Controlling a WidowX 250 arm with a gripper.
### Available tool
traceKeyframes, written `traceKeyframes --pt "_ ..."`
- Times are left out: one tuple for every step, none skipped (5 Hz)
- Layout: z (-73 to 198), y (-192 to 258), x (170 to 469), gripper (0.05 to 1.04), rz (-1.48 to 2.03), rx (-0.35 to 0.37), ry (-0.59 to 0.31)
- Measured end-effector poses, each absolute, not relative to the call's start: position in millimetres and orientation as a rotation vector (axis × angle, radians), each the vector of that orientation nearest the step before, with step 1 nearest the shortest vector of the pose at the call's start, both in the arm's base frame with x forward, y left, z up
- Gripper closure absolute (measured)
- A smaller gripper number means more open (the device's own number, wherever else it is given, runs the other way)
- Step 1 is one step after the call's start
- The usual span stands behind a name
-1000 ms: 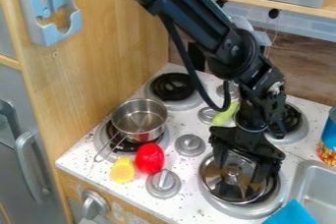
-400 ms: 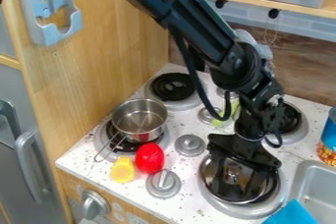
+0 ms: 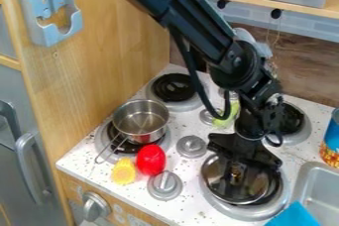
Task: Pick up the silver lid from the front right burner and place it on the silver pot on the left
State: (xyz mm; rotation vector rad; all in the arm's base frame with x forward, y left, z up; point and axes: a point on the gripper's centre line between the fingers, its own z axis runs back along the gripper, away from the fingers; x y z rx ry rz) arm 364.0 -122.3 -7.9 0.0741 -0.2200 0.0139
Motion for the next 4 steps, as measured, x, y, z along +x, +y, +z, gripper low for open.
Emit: traceKeyframes --pt "-7 -120 361 0.760 0.017 0.070 -0.217" --pt "-1 -112 358 0.769 0.051 0.065 -0.219" --pt "24 -101 363 0.769 0.145 0.034 -0.253" --pt "45 -89 367 0.769 0.221 0.008 -0.274"
